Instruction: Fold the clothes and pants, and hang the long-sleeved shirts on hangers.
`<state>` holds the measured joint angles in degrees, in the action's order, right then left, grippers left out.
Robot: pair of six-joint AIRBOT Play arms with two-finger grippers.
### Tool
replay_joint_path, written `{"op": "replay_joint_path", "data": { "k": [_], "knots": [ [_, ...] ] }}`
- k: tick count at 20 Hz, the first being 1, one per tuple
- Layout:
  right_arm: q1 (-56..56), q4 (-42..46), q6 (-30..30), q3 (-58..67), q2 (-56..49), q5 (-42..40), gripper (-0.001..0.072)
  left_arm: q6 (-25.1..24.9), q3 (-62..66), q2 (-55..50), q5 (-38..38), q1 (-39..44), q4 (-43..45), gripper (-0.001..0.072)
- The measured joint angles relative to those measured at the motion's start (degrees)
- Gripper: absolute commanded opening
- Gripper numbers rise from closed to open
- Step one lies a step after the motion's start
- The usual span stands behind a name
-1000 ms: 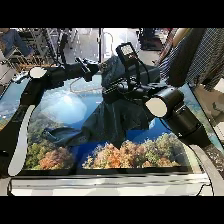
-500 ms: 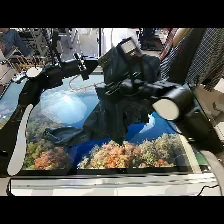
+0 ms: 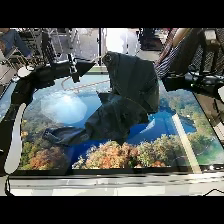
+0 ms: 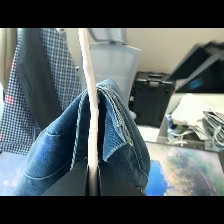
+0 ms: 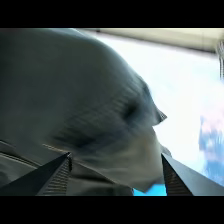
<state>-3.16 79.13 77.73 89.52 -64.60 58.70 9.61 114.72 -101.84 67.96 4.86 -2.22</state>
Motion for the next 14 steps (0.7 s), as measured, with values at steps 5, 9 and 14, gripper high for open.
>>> {"op": "replay_joint_path", "data": {
  "k": [5,9,14],
  "knots": [
    [3.87,-14.69,-19.06,-0.66,-9.68,-5.25,0.0700,-0.07,0.00,0.00,1.36,-0.52,0.00,0.0025],
    [3.26,-25.44,-27.93,-0.70,-17.09,-11.80,0.0385,-0.07,0.00,0.00,1.53,-0.59,0.00,0.0025],
    [2.34,-33.14,-37.44,-0.70,-20.37,-12.83,0.0040,-0.42,0.00,0.00,1.44,-0.57,0.02,0.0023]
  ]
}}
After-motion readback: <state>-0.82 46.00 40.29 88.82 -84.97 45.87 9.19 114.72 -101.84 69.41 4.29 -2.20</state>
